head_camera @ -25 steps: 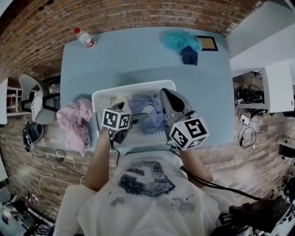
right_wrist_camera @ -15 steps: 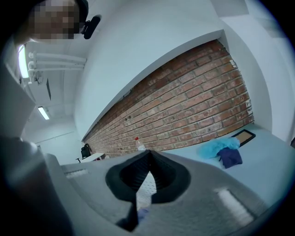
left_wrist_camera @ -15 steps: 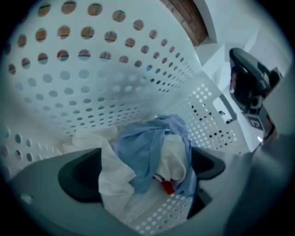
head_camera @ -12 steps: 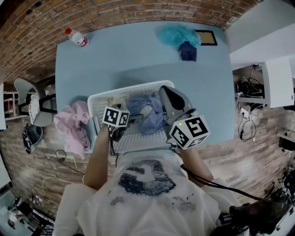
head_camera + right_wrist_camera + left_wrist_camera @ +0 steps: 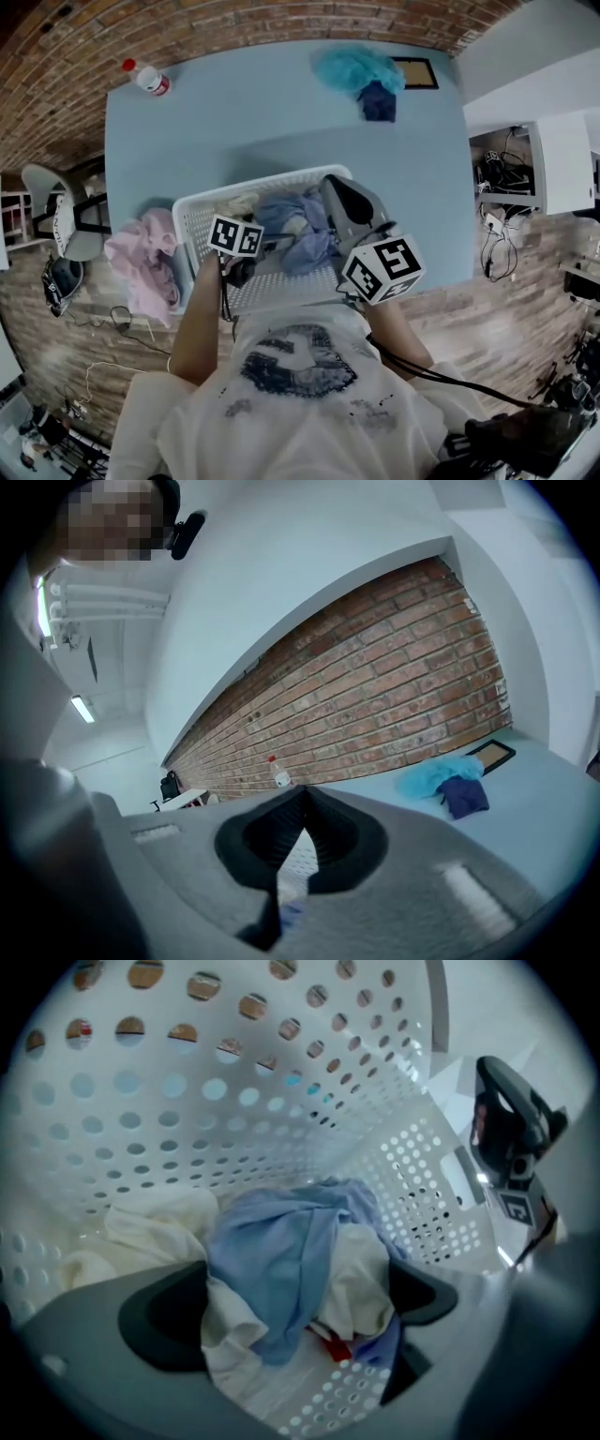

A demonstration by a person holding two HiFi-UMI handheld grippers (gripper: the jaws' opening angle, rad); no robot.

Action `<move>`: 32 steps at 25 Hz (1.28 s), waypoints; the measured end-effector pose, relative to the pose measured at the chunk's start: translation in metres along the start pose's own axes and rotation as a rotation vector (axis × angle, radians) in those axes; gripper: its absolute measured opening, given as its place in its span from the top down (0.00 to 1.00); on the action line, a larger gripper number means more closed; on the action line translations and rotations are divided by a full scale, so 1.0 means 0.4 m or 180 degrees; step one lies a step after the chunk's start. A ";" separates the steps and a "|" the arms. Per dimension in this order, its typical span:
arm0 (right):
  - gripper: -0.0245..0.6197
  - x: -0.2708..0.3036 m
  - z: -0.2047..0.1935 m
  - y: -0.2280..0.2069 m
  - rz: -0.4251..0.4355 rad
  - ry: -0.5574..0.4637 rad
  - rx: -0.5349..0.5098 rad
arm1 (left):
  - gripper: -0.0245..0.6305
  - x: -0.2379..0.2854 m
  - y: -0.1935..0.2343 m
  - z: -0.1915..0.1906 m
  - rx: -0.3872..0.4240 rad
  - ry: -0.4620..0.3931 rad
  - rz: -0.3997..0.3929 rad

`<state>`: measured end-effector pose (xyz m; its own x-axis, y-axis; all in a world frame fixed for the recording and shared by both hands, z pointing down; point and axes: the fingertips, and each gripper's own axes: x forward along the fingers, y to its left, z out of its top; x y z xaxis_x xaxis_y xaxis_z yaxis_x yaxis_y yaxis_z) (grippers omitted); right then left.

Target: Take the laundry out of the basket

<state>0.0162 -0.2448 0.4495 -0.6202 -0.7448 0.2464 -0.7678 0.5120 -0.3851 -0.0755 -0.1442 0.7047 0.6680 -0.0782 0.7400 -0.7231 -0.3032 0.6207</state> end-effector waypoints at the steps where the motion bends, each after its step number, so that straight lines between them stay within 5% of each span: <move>1: 0.97 0.000 -0.001 -0.002 -0.0003 0.0005 0.0004 | 0.07 0.005 -0.006 0.001 -0.0002 0.0003 -0.0030; 12: 0.97 -0.012 -0.001 -0.023 -0.0052 -0.0005 0.0023 | 0.07 0.080 -0.155 0.016 0.0171 0.0130 -0.0461; 21: 0.97 -0.049 0.009 -0.067 -0.0129 -0.0052 0.0038 | 0.07 0.149 -0.222 0.031 0.0333 0.0258 -0.0477; 32: 0.97 -0.094 0.014 -0.115 -0.0227 -0.0077 0.0055 | 0.12 0.210 -0.194 0.023 0.0731 0.0473 0.0226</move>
<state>0.0759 -0.2426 0.4529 -0.5598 -0.7893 0.2524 -0.8069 0.4499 -0.3828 0.0381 -0.1359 0.7163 0.5718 0.0282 0.8199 -0.6969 -0.5106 0.5036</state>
